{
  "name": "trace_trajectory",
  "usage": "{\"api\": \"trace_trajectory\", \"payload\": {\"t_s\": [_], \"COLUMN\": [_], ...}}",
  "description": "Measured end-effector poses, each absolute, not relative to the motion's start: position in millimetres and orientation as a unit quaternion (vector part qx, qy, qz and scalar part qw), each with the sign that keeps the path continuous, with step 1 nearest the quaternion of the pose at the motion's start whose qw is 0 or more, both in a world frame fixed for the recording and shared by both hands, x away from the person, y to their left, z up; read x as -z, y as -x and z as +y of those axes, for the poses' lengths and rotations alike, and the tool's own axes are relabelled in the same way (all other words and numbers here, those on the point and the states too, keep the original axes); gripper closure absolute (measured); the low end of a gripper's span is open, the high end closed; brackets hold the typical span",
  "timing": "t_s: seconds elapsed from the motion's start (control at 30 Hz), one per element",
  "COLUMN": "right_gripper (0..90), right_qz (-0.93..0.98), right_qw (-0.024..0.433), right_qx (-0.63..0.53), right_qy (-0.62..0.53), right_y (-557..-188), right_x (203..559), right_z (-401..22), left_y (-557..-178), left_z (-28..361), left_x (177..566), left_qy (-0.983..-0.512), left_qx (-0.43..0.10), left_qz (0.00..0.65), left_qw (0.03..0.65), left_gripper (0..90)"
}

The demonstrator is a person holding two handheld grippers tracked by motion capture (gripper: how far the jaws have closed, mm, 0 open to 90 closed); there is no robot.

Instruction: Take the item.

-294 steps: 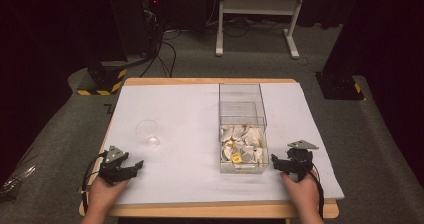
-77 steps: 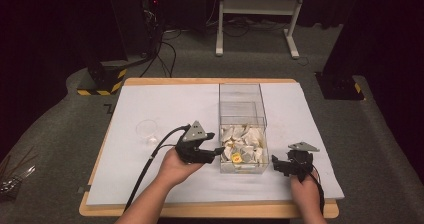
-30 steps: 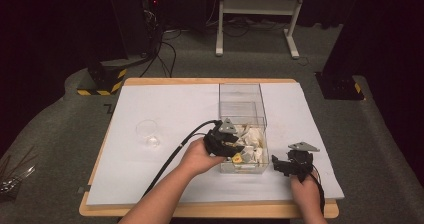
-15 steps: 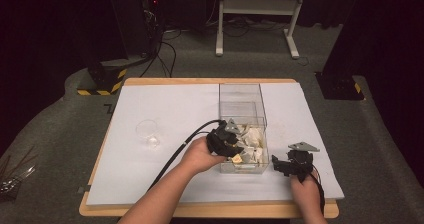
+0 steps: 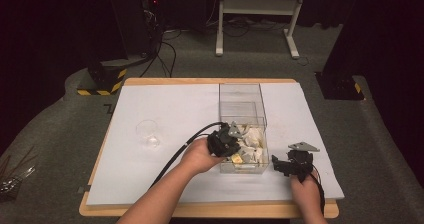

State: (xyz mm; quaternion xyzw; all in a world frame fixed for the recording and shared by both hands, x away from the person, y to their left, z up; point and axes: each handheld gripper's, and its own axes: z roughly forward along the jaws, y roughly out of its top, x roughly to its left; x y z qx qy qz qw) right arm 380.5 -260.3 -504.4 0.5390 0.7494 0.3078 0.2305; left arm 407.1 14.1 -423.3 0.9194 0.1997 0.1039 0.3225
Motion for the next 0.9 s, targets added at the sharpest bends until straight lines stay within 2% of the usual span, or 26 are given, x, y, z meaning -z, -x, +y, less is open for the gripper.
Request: {"api": "trace_trajectory", "payload": {"t_s": [0.17,0.9], "right_gripper": [11.4,11.4], "right_qz": [0.75,0.749], "right_qw": [0.23,0.231], "right_qx": [-0.308,-0.308], "right_qy": [-0.539,-0.539], "right_y": [-380.5,-380.5], "right_x": [504.4,504.4], "right_z": [-260.3,-260.3], "left_y": [-405.1,-395.5], "left_z": [15.4,41.4], "left_x": [424.1,416.7], "left_qy": [-0.918,-0.875], "left_qx": [-0.108,-0.121], "left_qz": [0.195,0.223], "left_qw": [0.328,0.412], "left_gripper": [89.6,89.9]}}
